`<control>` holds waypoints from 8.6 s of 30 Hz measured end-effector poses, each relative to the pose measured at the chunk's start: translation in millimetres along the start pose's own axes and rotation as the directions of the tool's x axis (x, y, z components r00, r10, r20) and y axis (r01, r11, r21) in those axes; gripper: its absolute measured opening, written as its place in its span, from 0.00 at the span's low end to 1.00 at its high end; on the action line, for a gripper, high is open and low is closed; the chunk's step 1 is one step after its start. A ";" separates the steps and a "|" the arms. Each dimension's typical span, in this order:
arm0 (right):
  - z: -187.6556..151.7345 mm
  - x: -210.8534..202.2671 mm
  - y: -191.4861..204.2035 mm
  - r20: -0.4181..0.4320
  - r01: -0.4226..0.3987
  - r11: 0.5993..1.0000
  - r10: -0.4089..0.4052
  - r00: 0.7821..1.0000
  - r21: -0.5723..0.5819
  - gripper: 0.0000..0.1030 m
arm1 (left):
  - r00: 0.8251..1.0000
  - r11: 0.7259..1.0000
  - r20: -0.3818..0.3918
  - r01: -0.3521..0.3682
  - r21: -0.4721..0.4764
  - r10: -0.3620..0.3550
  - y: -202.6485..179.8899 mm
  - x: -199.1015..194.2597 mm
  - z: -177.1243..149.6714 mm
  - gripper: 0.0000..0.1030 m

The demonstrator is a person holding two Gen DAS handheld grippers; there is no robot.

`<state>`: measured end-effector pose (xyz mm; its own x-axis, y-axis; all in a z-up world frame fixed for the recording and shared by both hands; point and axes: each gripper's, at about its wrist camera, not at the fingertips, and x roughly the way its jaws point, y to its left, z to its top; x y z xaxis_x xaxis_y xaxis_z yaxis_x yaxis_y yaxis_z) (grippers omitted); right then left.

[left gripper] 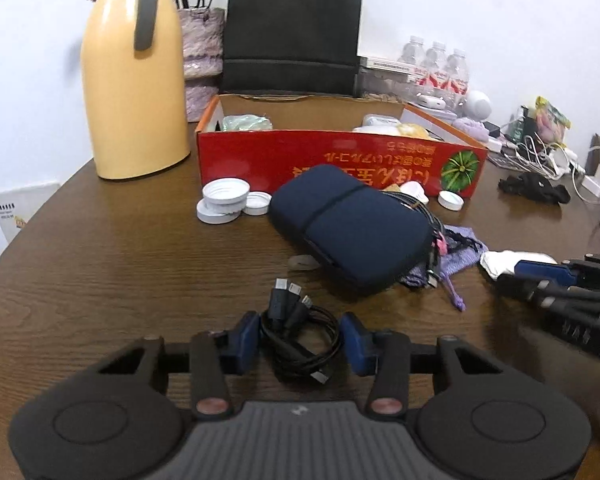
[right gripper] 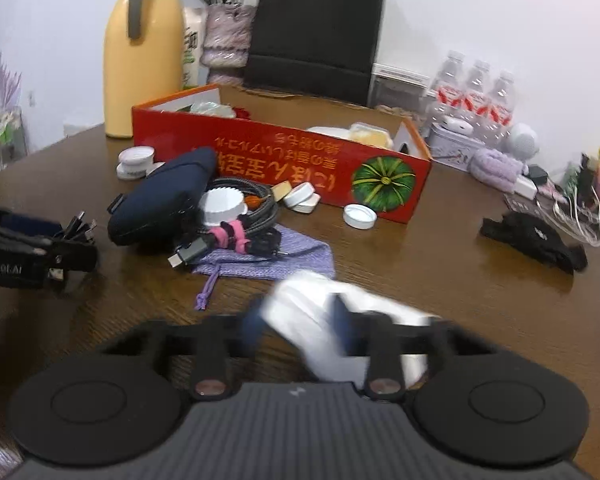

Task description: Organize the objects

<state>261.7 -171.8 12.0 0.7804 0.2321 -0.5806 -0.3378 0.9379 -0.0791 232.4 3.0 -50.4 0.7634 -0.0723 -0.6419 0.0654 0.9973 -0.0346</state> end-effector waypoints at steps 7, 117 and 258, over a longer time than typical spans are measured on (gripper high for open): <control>11.4 -71.6 -8.8 0.173 -0.392 0.898 0.361 0.916 0.200 0.07 | 1.000 1.000 -0.001 0.014 0.006 -0.014 -0.8 -23.1 -12.1 0.41; -32.6 -183.1 -12.0 0.090 -0.114 0.984 0.102 0.991 0.134 1.00 | 0.995 0.996 0.087 0.058 -0.073 -0.052 28.7 -140.8 -29.5 0.93; 245.8 191.4 -70.7 -0.013 -0.070 0.998 0.070 0.997 0.007 0.88 | 1.000 0.994 0.011 0.015 0.107 -0.016 21.1 138.3 266.0 0.70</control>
<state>564.3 -130.3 105.7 0.7479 0.2937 -0.5954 -0.3877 0.9212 -0.0326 510.3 9.8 63.8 0.7695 -0.0884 -0.6325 0.1451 0.9887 0.0383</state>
